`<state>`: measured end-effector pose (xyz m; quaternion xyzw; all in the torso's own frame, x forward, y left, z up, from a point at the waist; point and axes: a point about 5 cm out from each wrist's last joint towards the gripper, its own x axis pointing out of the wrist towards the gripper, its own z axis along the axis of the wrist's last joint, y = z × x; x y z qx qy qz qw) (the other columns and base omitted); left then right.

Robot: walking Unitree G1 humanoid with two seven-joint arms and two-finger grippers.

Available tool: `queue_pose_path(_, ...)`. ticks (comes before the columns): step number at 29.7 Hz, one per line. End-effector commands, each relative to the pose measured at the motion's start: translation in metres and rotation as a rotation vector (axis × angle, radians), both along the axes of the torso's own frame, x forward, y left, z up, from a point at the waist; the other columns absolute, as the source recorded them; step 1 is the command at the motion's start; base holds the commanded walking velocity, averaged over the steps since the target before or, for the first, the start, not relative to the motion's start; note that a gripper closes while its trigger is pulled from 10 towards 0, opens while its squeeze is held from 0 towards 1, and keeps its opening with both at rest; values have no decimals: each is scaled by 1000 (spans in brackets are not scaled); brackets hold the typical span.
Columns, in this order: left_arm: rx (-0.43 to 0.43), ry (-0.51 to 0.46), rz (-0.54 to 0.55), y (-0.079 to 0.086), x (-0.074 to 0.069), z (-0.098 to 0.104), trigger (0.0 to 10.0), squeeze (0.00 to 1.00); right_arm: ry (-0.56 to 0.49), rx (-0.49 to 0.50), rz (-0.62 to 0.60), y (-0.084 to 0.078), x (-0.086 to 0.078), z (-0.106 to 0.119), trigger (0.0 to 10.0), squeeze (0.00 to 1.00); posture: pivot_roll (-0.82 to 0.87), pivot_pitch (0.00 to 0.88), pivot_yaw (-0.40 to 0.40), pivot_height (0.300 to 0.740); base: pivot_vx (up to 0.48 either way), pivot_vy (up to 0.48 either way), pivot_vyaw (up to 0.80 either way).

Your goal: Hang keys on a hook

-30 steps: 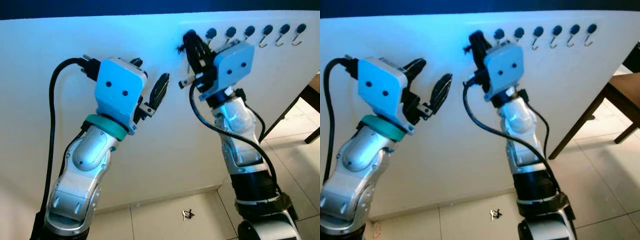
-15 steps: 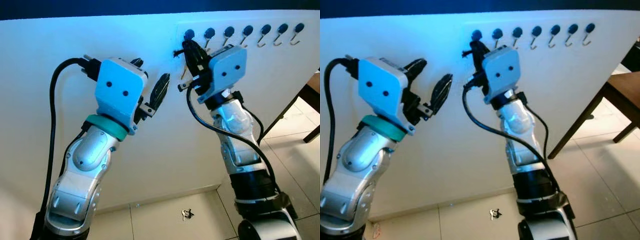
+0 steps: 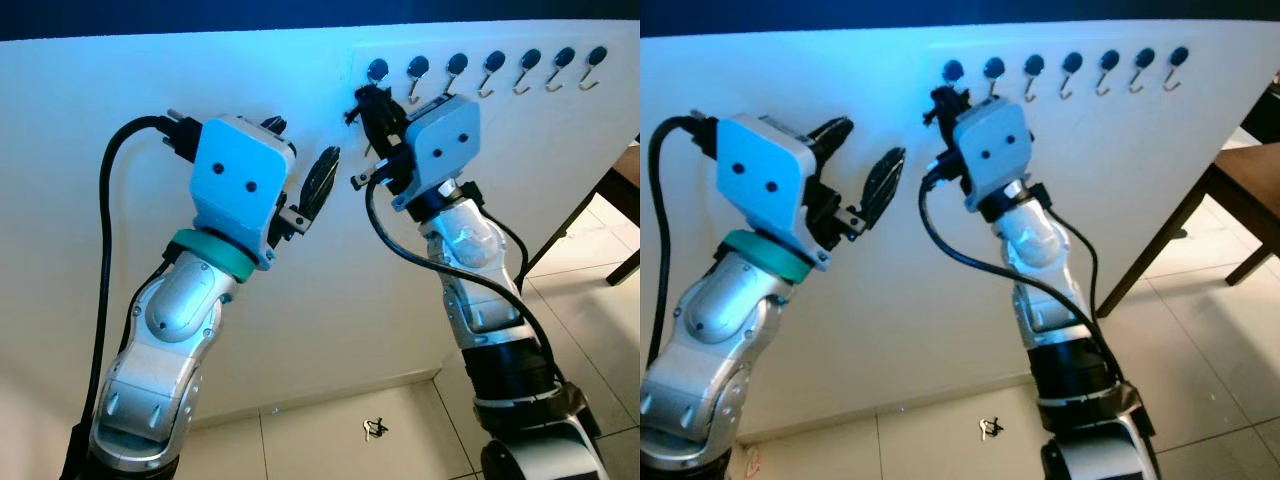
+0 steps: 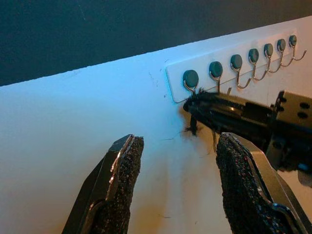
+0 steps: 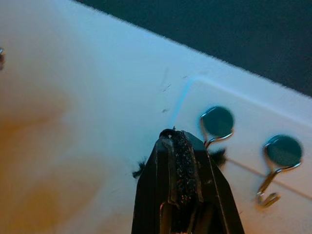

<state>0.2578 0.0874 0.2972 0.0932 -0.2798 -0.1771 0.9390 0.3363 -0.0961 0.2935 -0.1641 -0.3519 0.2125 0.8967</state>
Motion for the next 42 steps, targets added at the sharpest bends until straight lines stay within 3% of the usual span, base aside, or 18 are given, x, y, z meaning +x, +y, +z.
queue_pose_path(1, 3, 7, 11, 1, -1, -1, 10000, 0, 7, -5, -13, -1, -3, -5, 10000, 0, -77, 52, 64, 740, 0, 0, 0)
queue_pose_path(11, 6, 12, 5, 0, -1, -2, 10000, 0, 37, 66, -100, -14, -6, -18, 10000, 0, -82, 54, 70, 740, 0, 0, 0)
queue_pose_path(19, 9, 14, 1, -1, 0, -3, 10000, 0, 54, 89, -99, -13, -5, -21, 10000, 0, -83, 49, 72, 740, 0, 0, 0)
queue_pose_path(20, 10, 14, 1, -1, 0, -3, 10000, 0, 59, 96, -91, -13, -5, -21, 10000, 859, -83, 49, 72, 740, 0, 0, 0)
queue_pose_path(21, 9, 15, 3, -1, 0, -3, 10000, 0, 69, 108, -77, -13, -5, -22, 10000, 1000, -82, 48, 69, 740, 0, 0, 0)
queue_pose_path(31, 9, 18, 6, 0, 0, -4, 10000, 0, 113, 151, -29, -12, -5, -26, 10000, 1000, -82, 45, 66, 740, 0, 0, 0)
queue_pose_path(32, 9, 22, 7, 0, 0, -6, 10000, 0, 190, 140, 10, -12, -8, -41, 10000, 0, -88, 45, 62, 740, 0, 0, 0)
queue_pose_path(33, 9, 22, 7, 0, 0, -6, 10000, 0, 190, 140, 10, -12, -8, -41, 10000, 0, -88, 45, 62, 740, 0, 0, 0)
queue_pose_path(35, 7, 34, 9, 0, 1, -9, 10000, 0, 312, 100, 82, -10, -15, -66, 10000, 0, -90, 44, 62, 740, 0, 0, 0)
queue_pose_path(38, 4, 59, 19, 2, 3, -15, 10000, 0, 370, 62, 85, -9, -17, -84, 10000, 0, -95, 43, 64, 740, 0, 0, 0)
queue_pose_path(39, 15, 112, 49, 6, 6, -29, 10000, 0, 433, 38, 43, -12, -18, -109, 10000, 0, -92, 44, 64, 740, 0, 0, 0)
queue_pose_path(42, -2, 189, 80, 11, 10, -45, 10000, 0, 463, 95, -4, -13, -18, -119, 10000, 0, -93, 44, 66, 740, 0, 0, 0)
